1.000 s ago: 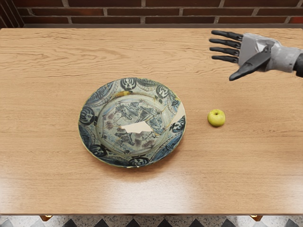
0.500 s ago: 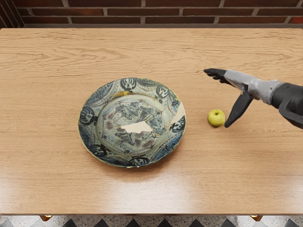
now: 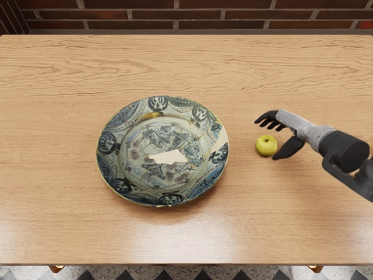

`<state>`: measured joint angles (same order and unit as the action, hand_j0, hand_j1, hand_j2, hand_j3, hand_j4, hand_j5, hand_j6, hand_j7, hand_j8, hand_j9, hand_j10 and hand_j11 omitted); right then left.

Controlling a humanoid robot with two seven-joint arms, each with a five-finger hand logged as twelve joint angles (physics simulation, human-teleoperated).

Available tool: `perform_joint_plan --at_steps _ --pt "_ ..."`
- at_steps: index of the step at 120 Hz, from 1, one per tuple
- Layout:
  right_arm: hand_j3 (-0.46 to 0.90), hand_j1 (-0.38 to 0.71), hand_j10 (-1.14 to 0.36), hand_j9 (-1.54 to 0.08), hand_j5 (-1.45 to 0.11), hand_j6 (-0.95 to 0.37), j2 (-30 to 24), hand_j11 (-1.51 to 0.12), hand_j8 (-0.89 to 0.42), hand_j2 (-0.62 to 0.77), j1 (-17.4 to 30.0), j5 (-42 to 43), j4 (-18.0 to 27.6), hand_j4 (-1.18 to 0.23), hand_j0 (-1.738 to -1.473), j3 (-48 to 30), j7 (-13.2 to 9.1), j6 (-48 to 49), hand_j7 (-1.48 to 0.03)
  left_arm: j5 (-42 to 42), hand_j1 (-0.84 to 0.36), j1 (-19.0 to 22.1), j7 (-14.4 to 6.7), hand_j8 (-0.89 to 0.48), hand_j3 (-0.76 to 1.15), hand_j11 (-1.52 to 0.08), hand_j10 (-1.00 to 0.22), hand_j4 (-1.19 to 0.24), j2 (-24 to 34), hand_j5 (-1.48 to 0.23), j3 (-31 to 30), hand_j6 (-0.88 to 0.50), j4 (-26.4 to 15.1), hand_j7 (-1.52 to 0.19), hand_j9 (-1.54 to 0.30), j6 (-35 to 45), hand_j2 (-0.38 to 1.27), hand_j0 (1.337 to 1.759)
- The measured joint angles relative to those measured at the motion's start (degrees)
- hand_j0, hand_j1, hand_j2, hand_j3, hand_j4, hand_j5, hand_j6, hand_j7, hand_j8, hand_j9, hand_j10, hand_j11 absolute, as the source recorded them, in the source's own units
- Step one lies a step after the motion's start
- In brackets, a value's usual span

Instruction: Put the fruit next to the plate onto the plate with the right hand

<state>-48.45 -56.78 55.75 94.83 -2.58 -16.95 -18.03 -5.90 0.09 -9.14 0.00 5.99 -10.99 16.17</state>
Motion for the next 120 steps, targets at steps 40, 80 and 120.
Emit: perform_joint_plan --at_steps 40,80,120 --pt "0.0 0.1 -0.38 -0.49 -0.49 -0.38 4.89 -0.49 -0.38 -0.07 0.19 1.88 -4.06 -0.38 -1.658 4.09 -0.09 -4.64 -0.49 0.0 0.05 0.0 0.0 -0.25 0.0 -0.32 -0.25 -0.25 0.0 -0.32 0.0 -0.25 0.0 -0.32 -0.32 0.0 0.05 1.658" --pt "0.0 0.17 -0.44 -0.57 -0.56 -0.43 5.96 -0.57 -0.41 -0.08 0.95 1.93 -5.89 -0.44 -1.658 4.64 -0.1 -5.16 -0.57 0.0 0.05 0.0 0.0 -0.25 0.0 -0.32 -0.25 -0.25 0.0 -0.32 0.0 -0.25 0.0 -0.32 -0.32 0.0 0.05 1.658" --pt "0.0 0.26 -0.53 -0.68 -0.65 -0.4 6.75 -0.68 -0.38 -0.01 1.43 1.62 -6.77 -0.55 -1.653 4.54 -0.12 -5.11 -0.68 0.0 0.05 0.0 0.0 -0.25 0.0 -0.32 -0.25 -0.25 0.0 -0.32 0.02 -0.25 0.0 -0.32 -0.32 0.0 0.05 1.658"
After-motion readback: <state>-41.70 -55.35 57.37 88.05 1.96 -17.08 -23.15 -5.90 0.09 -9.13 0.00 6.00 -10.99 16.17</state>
